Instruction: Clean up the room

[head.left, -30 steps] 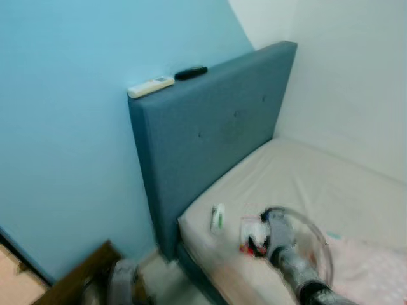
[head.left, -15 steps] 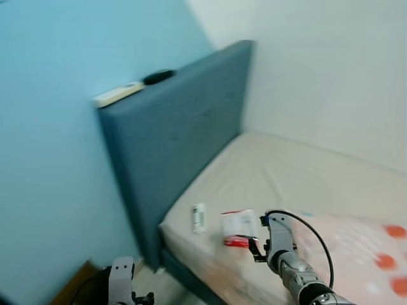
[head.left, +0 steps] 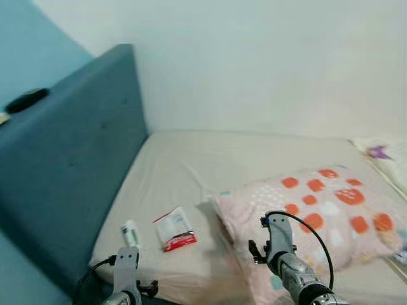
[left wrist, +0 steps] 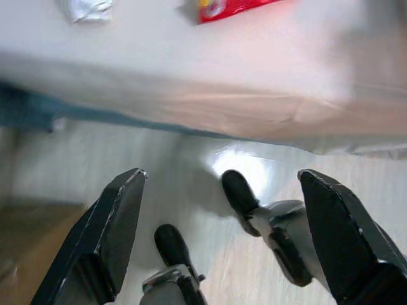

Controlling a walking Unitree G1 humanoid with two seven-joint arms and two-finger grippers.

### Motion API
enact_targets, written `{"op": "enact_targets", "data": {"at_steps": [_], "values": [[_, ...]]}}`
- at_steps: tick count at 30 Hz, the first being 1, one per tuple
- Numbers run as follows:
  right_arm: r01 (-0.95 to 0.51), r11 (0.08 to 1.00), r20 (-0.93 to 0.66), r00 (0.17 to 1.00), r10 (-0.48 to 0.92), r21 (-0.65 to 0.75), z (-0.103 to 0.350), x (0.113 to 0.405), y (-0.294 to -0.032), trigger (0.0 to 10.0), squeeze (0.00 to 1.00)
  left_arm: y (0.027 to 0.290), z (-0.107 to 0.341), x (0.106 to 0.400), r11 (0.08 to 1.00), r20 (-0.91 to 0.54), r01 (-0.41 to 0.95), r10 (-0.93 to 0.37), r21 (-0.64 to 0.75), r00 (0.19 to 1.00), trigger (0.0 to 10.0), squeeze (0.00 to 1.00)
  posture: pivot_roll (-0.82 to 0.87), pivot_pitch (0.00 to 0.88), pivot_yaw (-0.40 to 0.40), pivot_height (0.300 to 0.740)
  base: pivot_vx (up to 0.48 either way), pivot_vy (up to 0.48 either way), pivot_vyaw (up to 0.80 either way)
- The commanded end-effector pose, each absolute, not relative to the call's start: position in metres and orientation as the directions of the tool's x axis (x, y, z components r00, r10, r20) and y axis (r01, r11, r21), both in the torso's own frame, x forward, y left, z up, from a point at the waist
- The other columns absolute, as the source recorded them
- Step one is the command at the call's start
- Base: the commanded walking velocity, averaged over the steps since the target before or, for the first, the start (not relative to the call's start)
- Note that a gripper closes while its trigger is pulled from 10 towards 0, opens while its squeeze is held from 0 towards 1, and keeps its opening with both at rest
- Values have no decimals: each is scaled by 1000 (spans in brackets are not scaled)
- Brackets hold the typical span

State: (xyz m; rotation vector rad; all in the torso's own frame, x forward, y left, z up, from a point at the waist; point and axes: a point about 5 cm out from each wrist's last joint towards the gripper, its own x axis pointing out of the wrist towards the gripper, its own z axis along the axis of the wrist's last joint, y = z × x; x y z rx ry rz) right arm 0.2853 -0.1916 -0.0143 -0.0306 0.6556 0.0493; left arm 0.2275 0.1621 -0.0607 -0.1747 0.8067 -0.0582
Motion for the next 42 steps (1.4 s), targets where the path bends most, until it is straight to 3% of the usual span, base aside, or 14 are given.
{"op": "enact_targets", "data": {"at_steps": [1, 10, 15, 24, 42], "values": [[-124, 992, -581, 809, 92, -15, -10, 291, -180, 10000, 0, 166, -62, 226, 988, -719, -21, -96, -151, 688, 10000, 0, -128, 9, 13, 740, 0, 0, 0], [-229, 973, -556, 804, 211, 38, -8, 291, -167, 10000, 0, 168, -62, 225, 993, -725, -23, -71, -119, 685, 10000, 0, -129, 10, 10, 740, 0, 0, 245], [-237, 971, -563, 800, 209, 23, -9, 292, -166, 10000, 0, 170, -63, 224, 996, -728, -23, -47, -87, 684, 10000, 0, -130, 12, 9, 740, 0, 0, 781], [-199, 980, -585, 795, 157, -7, -11, 290, -173, 10000, 0, 172, -62, 225, 1000, -726, -9, -5, -15, 688, 10000, 0, -131, 12, 6, 740, 0, 0, 0], [-204, 976, -539, 814, 216, 83, -3, 297, -166, 10000, 0, 153, -35, 263, 995, -608, 98, -56, 36, 792, 10000, 0, -130, 0, 1, 740, 0, 0, 0]]}}
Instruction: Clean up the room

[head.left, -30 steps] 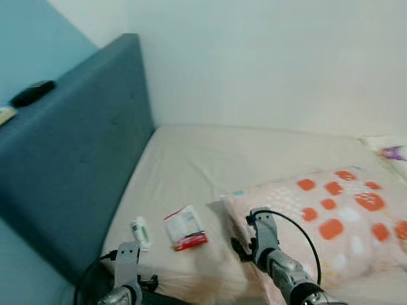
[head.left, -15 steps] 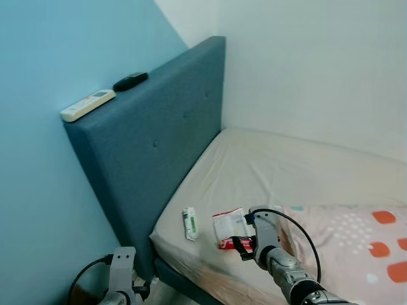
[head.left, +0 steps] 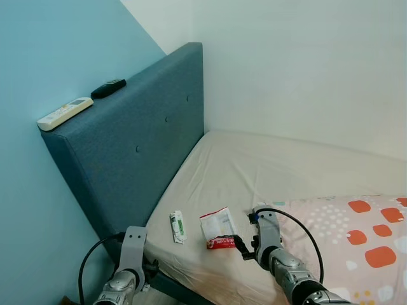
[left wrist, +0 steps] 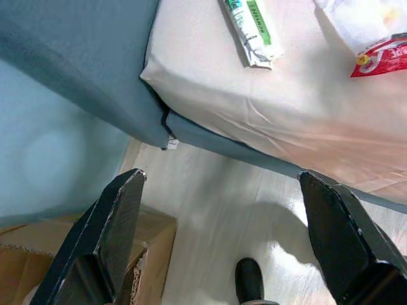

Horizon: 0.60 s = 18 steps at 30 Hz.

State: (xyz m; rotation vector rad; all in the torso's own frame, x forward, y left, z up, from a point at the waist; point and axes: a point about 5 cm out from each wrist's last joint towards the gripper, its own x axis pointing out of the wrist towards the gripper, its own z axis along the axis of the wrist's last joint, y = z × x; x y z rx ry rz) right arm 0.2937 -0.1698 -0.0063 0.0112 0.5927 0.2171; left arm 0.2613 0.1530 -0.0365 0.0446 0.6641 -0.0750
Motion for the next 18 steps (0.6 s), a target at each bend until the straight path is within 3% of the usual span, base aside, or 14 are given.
{"op": "enact_targets", "data": {"at_steps": [1, 3, 10, 18], "values": [[-203, 976, -538, 815, 214, 81, -3, 298, -166, 10000, 0, 151, -35, 263, 995, -611, 104, -77, 9, 788, 10000, 0, -130, 0, 1, 740, 0, 0, 0], [-203, 976, -538, 816, 214, 80, -3, 298, -166, 10000, 0, 150, -35, 263, 994, -612, 105, -83, 1, 787, 10000, 0, -130, 0, 1, 740, 0, 0, 0], [-211, 974, -539, 813, 220, 80, -3, 298, -165, 10000, 0, 151, -38, 260, 995, -625, 101, -80, -2, 776, 10000, 0, -129, 0, 2, 740, 0, -448, 0], [-219, 973, -541, 811, 222, 72, -3, 298, -164, 10000, 0, 153, -40, 258, 997, -633, 78, -65, -9, 771, 10000, 0, -127, 5, 3, 740, 0, 0, 0]]}}
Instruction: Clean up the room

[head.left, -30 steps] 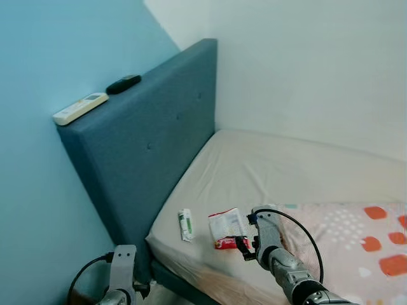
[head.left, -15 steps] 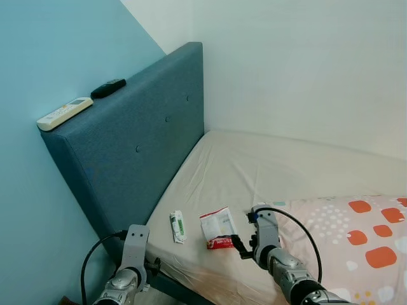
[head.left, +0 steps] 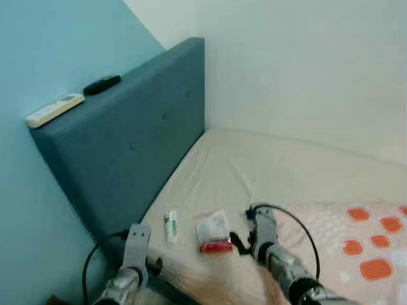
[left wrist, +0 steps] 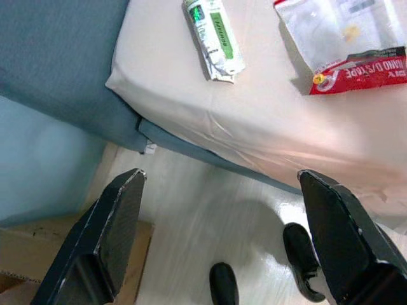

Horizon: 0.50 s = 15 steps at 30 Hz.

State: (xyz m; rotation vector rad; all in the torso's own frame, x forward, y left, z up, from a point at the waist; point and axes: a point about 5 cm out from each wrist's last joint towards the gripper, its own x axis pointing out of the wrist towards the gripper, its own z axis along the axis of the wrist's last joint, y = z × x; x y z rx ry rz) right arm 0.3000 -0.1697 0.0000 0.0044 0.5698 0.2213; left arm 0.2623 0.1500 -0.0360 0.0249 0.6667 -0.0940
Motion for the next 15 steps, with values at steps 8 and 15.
{"op": "enact_targets", "data": {"at_steps": [8, 15], "values": [[-257, 965, -545, 803, 240, 45, -2, 299, -159, 10000, 0, 153, -38, 260, 995, -629, 94, -83, -16, 773, 10000, 0, -127, 10, 5, 740, 0, -120, 0], [-276, 960, -538, 804, 254, 43, 1, 302, -155, 10000, 0, 154, -35, 263, 999, -615, 49, -54, -25, 787, 10000, 0, -127, 10, 5, 740, 0, -390, 0]]}}
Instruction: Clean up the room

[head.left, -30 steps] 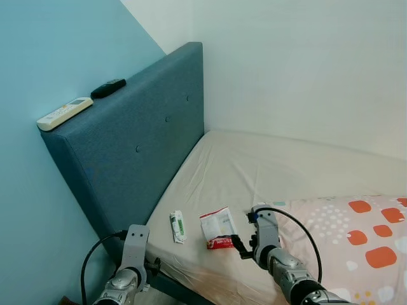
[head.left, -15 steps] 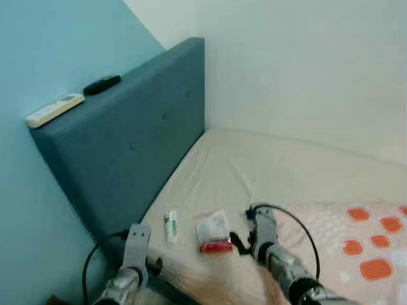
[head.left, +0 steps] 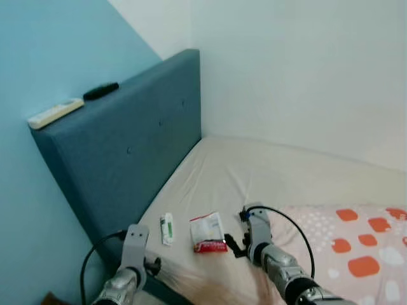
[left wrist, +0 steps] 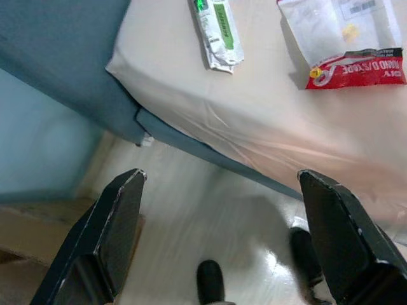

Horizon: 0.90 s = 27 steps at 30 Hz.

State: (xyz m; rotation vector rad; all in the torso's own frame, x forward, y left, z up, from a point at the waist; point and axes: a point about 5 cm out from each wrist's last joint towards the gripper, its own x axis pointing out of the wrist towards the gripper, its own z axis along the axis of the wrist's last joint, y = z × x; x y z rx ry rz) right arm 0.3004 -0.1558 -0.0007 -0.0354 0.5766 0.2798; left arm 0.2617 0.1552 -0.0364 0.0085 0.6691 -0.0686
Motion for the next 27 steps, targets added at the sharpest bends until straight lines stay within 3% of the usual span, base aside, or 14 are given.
{"op": "enact_targets", "data": {"at_steps": [1, 17, 27], "values": [[-276, 960, -538, 804, 254, 43, 1, 302, -155, 10000, 0, 154, -35, 263, 999, -615, 49, -54, -25, 787, 10000, 0, -127, 10, 5, 740, 0, 0, 0], [-327, 938, -485, 806, 339, 113, 15, 315, -130, 10000, 0, 154, -22, 278, 998, -558, 28, -53, -53, 828, 10000, 0, -129, 10, 2, 740, 0, 0, 0], [-348, 926, -518, 770, 373, 150, 6, 307, -125, 10000, 0, 172, -14, 285, 1000, -521, -2, 7, 11, 853, 10000, 0, -129, 15, 0, 700, 0, 0, 0]]}}
